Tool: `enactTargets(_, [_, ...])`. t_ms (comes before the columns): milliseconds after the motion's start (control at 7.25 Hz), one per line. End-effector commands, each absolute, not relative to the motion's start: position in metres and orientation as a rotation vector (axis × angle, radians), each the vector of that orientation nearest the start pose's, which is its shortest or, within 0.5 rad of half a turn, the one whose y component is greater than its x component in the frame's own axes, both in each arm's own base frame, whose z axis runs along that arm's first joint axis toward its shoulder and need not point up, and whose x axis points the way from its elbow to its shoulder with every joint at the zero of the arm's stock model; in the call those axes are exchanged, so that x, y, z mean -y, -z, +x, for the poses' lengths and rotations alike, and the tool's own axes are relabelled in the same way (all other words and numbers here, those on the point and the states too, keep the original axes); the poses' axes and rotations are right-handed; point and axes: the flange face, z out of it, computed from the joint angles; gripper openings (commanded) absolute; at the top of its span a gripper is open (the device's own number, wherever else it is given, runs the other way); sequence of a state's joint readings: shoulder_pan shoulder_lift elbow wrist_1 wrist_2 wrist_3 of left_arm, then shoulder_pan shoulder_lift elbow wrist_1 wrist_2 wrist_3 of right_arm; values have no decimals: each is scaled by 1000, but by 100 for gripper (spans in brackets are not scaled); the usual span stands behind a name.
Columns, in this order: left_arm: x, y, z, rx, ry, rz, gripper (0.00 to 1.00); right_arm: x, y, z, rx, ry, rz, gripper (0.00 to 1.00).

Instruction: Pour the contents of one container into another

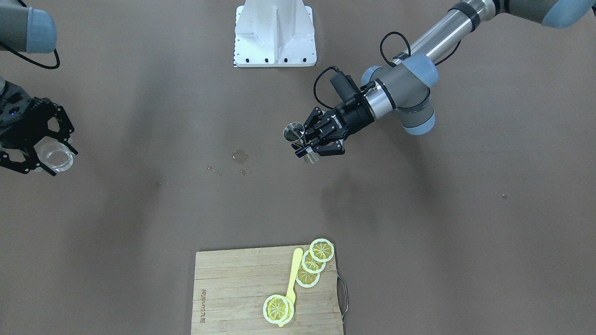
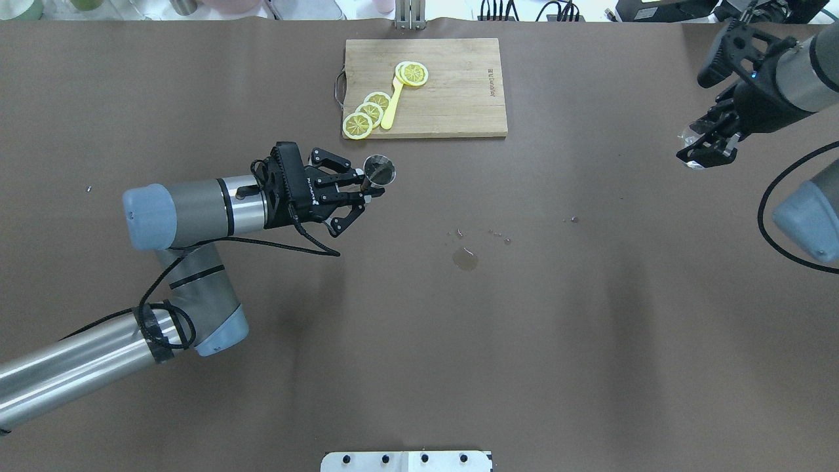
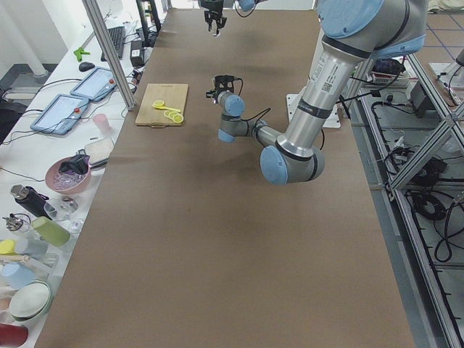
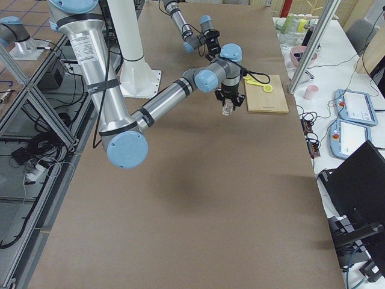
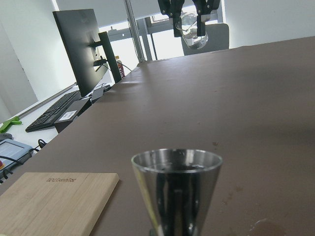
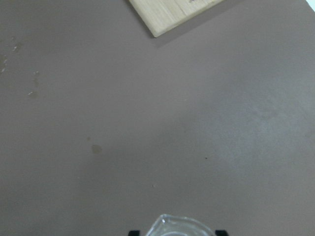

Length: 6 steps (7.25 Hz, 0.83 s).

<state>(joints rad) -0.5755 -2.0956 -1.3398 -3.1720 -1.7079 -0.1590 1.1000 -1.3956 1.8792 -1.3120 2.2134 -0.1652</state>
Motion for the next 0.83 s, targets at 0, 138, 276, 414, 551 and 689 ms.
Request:
enactTargets(0, [434,-317,439,-1115,-540,1573,0,515,-450,-151,755,703,680,0])
enactTargets(138, [415,-333,417,-1110,-498,1558,0,499,-484,-142,775,654,696,0])
enactTargets(276, [402,-349,390,-1098,-455,1542,0,500,-512,-141,793,645,772,0])
enactTargets(414, [392,-368,368,-1057,-418,1528,0,492,-537,-137,816,614,783,0])
enactTargets(551, [388,-382,361,-1034,-364,1503,0,482,-559,-133,846,560,805,0])
enactTargets(689, [383,-392,360,-1022,-300,1489,0,476,-594,-131,874,536,837,0])
